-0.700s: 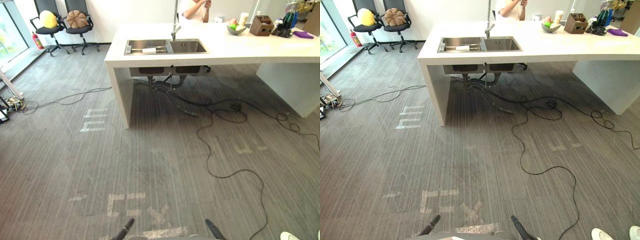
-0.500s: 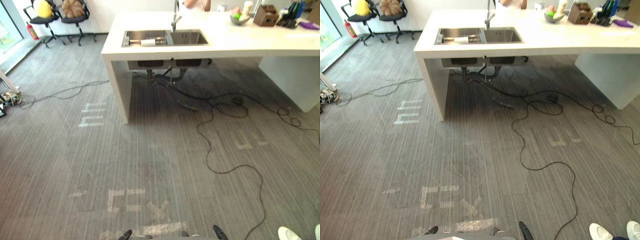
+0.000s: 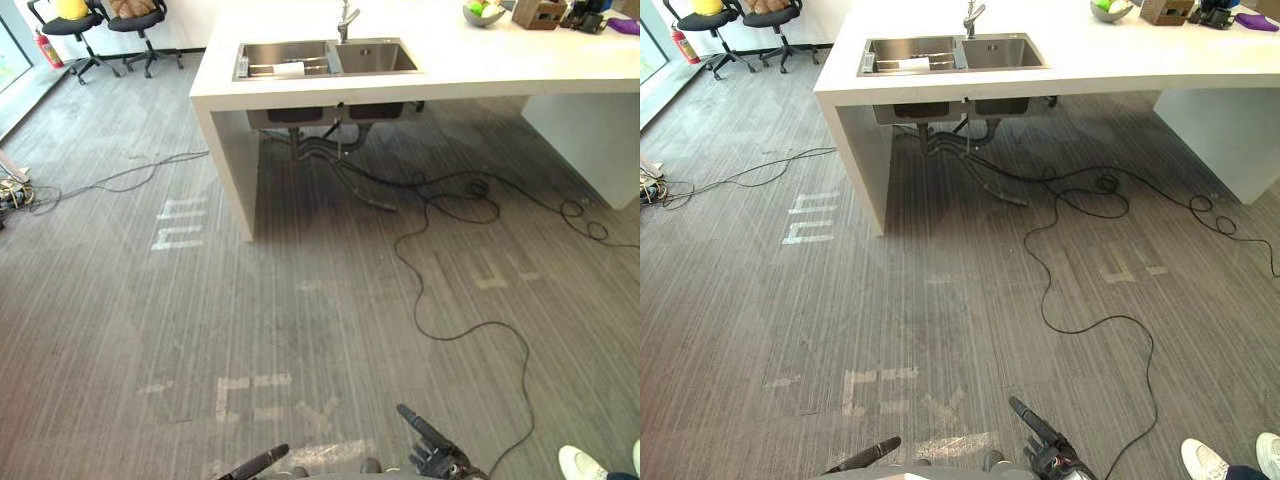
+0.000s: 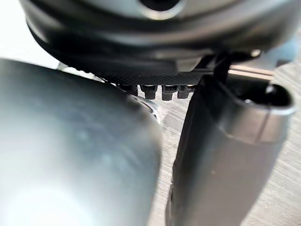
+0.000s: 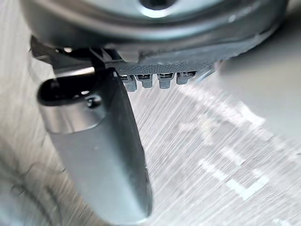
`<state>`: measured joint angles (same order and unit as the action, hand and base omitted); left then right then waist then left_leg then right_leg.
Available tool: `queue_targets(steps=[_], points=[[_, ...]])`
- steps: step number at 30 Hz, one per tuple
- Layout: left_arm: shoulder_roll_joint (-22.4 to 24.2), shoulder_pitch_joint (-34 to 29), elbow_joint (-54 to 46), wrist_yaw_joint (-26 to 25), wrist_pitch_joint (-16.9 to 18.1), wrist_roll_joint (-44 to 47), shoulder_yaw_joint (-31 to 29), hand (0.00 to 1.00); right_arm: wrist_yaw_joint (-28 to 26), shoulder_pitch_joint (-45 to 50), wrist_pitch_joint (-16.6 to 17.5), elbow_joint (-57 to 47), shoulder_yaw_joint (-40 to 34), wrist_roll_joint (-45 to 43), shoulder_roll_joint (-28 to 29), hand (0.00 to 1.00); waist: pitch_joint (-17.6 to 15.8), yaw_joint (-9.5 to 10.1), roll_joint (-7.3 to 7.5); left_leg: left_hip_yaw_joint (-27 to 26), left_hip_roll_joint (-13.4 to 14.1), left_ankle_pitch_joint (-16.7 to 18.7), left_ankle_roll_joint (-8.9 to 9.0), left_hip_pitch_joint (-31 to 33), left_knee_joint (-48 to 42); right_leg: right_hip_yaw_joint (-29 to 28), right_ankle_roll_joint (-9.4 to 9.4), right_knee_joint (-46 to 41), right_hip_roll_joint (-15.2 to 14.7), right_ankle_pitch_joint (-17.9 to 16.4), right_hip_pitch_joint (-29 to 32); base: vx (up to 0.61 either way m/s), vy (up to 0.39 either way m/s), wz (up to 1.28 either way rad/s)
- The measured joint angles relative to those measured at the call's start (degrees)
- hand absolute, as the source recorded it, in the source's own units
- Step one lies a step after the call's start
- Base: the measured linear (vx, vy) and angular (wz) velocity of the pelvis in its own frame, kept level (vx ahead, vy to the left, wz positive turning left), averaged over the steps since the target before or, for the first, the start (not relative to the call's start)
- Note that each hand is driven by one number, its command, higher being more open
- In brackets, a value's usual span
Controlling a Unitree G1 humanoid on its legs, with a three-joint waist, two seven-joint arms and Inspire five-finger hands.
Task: Walk over to the sink, pick up the cup, carry it to the dishwasher, place the cup inside the dishwasher, then close the dishwasher door
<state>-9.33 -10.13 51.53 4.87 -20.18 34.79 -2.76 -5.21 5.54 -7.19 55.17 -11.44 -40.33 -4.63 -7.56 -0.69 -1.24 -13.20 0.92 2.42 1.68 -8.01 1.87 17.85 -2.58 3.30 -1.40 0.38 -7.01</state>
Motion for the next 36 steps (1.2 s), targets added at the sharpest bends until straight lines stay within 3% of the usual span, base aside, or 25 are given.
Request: queue_targets(steps=[5,12,16,20,26,28,29,31,32,34,36], points=[[1.2,-0.6,-1.4,1.1,5.4,-4.5,0.1,1.00,-1.5,-0.5,-0.4,0.2,-0.6,0.1,0.5,1.00,0.0,1.05,-0.01,0.0,0.0,0.0,0.01,-0.6,0.4,1.2,-0.50,-0.1,-0.1,-0.2,-0.4,0.00,-0.001,0.02],[1.0,1.0,6.3,6.7,7.0,-4.3,-3.7,1.00,-3.8,-2.3,-0.5,5.0,-2.4,5.1,0.4,1.00,0.1,0.76,0.00,-2.7,0.1,-0.3,0.47,-3.0,2.3,-0.2,-0.92,-0.1,0.1,-0.5,-0.9,-0.01,0.003,-0.17],[0.2,1.2,9.3,11.2,5.2,-4.2,-8.3,1.00,-6.0,-2.7,0.3,6.4,-3.5,9.2,0.7,1.00,0.0,0.61,0.03,-5.2,0.1,-0.2,0.52,-4.0,3.0,-2.0,-0.46,0.2,0.4,-0.2,-0.9,-0.01,-0.004,-0.27],[0.2,1.1,10.2,11.6,3.7,-3.1,-11.0,1.00,-5.9,-2.8,0.4,6.3,-3.5,13.0,0.8,1.00,0.0,0.72,0.04,-7.4,0.0,-0.1,0.61,-4.9,3.0,-2.6,0.20,0.8,0.5,0.3,-1.6,-0.02,-0.006,-0.15],[0.2,1.1,10.2,11.6,3.4,-2.8,-11.4,1.00,-5.8,-2.8,0.5,6.4,-4.0,13.7,0.8,1.00,0.1,0.82,0.07,-7.7,0.0,-0.1,0.51,-5.2,3.0,-2.2,0.31,0.9,0.5,0.3,-2.0,-0.05,-0.019,0.01],[-0.2,1.8,10.1,11.6,3.3,-3.5,-10.0,1.00,-5.9,-3.1,0.3,6.2,-4.1,13.5,0.3,1.00,0.1,0.83,0.06,-7.7,0.0,0.2,-0.25,-5.2,3.0,-1.9,1.10,-0.4,0.3,-0.3,-1.6,-0.06,-0.007,0.06],[-0.4,2.0,10.2,11.6,3.3,-3.5,-9.1,1.00,-5.9,-3.3,0.0,6.2,-4.1,13.5,0.1,1.00,0.1,0.82,0.05,-7.7,0.0,0.4,-0.71,-5.1,3.0,-1.8,1.62,-2.2,0.1,-1.4,-0.8,-0.04,0.015,0.06],[-1.8,3.5,10.1,10.9,2.8,-3.0,-4.1,1.00,-6.0,-4.8,-1.0,5.6,-3.1,12.7,-1.2,1.00,-0.2,0.69,0.47,-7.4,-0.8,1.7,-2.22,-4.5,1.9,-0.3,0.24,-17.0,-3.4,-7.8,5.8,-0.05,0.049,0.07],[-2.0,4.1,10.1,10.4,2.5,-2.6,-2.9,1.00,-5.9,-5.3,-1.2,5.2,-2.0,12.1,-1.9,1.00,-0.3,0.76,0.56,-7.4,-1.3,2.1,-2.92,-4.0,1.5,0.0,-0.04,-22.8,-5.0,-9.0,8.7,-0.05,0.068,0.06],[-2.7,6.6,10.2,7.5,2.2,-0.4,1.6,1.00,-5.3,-7.4,-2.0,4.0,-0.2,6.9,-3.9,1.00,-1.4,0.00,1.39,-6.3,-3.5,2.3,-3.59,-2.9,-0.2,1.6,1.49,-42.2,-11.8,-9.3,17.9,-0.03,0.077,0.27],[-2.8,8.0,10.1,5.0,3.2,1.7,3.4,1.00,-4.0,-8.0,-2.1,4.0,0.0,2.9,-4.3,1.00,-2.4,-0.72,2.70,-3.7,-5.1,2.7,-4.84,-4.0,-1.7,2.7,1.94,-50.4,-16.4,-7.8,19.7,0.10,0.053,0.63]])
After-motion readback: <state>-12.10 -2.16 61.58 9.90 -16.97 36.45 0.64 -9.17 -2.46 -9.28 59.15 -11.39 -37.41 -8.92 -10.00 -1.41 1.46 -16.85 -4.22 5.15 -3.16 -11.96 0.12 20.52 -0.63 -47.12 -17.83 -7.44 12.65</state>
